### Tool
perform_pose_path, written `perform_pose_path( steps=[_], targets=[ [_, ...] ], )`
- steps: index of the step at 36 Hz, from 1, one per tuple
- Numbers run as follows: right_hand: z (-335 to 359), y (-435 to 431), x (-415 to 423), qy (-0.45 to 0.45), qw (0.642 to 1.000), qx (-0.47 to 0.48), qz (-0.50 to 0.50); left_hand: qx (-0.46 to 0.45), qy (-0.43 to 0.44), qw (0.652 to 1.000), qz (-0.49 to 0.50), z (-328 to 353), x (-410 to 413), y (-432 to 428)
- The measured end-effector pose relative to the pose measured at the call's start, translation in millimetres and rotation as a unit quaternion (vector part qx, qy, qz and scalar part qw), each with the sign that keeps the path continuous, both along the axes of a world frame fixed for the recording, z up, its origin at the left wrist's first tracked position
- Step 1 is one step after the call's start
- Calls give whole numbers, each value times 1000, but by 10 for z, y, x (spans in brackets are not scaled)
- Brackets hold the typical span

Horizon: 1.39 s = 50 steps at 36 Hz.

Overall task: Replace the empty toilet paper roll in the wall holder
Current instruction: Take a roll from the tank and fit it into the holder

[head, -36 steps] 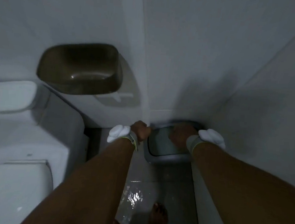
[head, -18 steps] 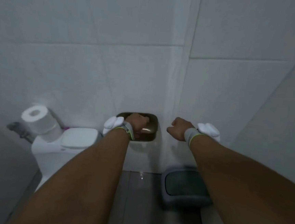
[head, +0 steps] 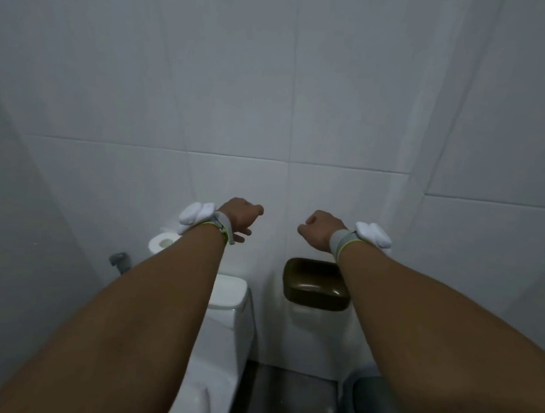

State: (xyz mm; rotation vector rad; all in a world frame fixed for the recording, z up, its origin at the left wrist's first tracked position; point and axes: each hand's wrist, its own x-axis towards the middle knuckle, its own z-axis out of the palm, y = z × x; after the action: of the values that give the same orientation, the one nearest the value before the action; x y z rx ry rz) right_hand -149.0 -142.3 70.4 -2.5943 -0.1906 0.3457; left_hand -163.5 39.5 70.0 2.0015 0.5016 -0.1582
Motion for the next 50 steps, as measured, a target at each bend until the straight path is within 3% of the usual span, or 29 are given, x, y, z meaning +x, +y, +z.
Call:
perform_pose_path(
  steps=[37, 50],
  targets=[
    [-1080, 2185, 1312, 71, 981, -78, 164, -47, 66, 976, 204, -952, 482, 2134],
    [-1420, 3087, 1644, 104, 971, -82, 199, 37, 73, 975, 208, -1242, 786, 3020]
  ],
)
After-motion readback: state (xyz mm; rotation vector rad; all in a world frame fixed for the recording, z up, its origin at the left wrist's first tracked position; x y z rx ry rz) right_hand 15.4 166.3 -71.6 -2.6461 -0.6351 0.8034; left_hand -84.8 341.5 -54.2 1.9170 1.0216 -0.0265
